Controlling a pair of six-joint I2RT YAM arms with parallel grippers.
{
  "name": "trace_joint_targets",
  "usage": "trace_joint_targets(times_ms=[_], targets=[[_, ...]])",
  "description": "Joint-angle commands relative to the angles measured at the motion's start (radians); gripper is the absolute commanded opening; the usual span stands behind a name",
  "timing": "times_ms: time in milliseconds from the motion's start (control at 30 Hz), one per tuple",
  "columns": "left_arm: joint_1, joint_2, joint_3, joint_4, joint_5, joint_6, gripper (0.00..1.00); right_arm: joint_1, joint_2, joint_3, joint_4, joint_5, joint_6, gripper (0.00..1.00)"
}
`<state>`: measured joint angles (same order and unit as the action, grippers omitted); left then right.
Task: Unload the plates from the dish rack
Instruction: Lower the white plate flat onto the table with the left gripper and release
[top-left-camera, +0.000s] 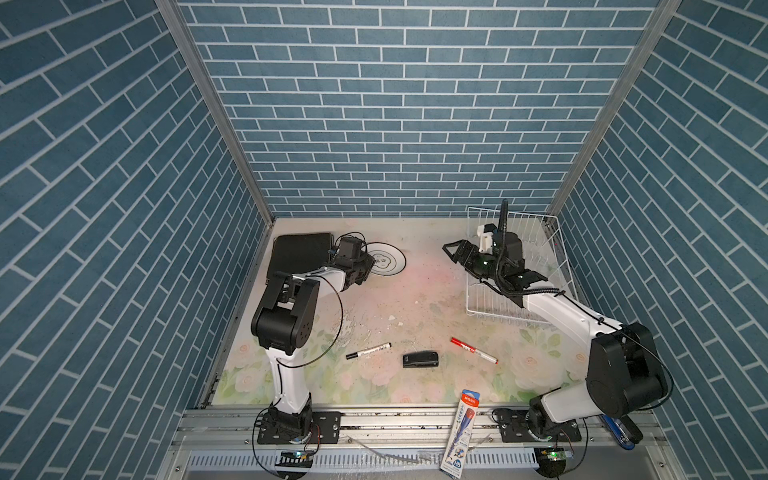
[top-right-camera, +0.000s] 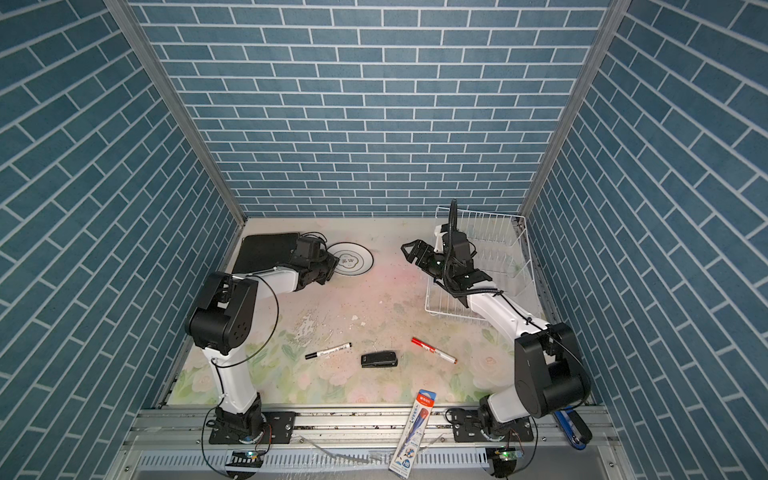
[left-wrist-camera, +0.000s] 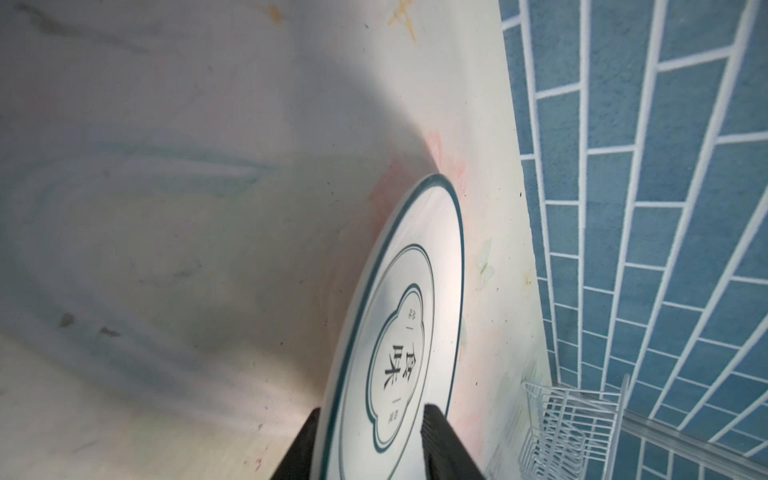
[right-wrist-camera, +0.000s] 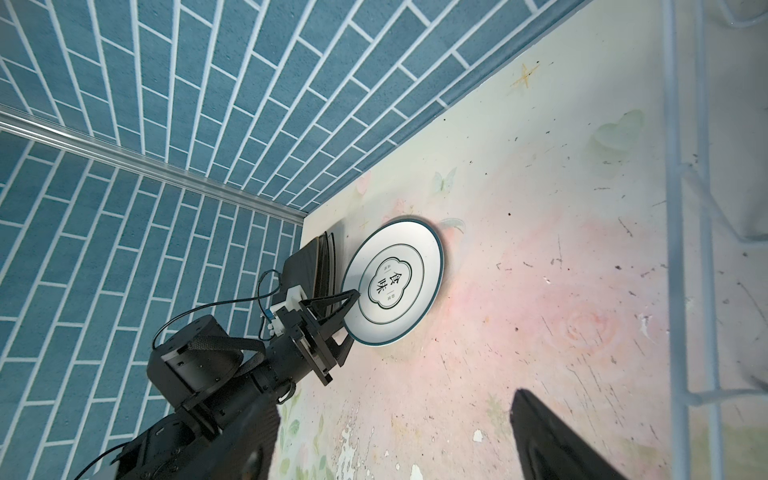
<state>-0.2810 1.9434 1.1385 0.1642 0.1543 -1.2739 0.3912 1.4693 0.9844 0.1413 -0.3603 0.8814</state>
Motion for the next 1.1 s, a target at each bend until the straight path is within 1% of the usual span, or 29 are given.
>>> trace_joint_targets(times_ms=[0,233,667,900,1067], targets=[[0.006,0.009,0.004,-0.031,-0.008,0.006,0.48,-0.005,-0.033,0.023,-0.004,-0.009,-0.006,0.88],[0.006,0.011,0.001,-0.054,-0.007,0.01,0.58,-0.006,-0.042,0.021,-0.015,-0.005,-0.006,0.88],[0.008,0.005,-0.021,-0.064,-0.009,0.011,0.73,-0.006,-0.047,0.023,-0.023,-0.003,-0.001,0.88],[0.008,-0.016,-0.061,-0.054,-0.013,0.007,0.8,-0.005,-0.058,0.019,-0.03,-0.002,-0.001,0.88],[0.008,-0.048,-0.083,-0.065,-0.019,0.01,0.81,-0.005,-0.073,0.011,-0.036,0.001,-0.001,0.88]])
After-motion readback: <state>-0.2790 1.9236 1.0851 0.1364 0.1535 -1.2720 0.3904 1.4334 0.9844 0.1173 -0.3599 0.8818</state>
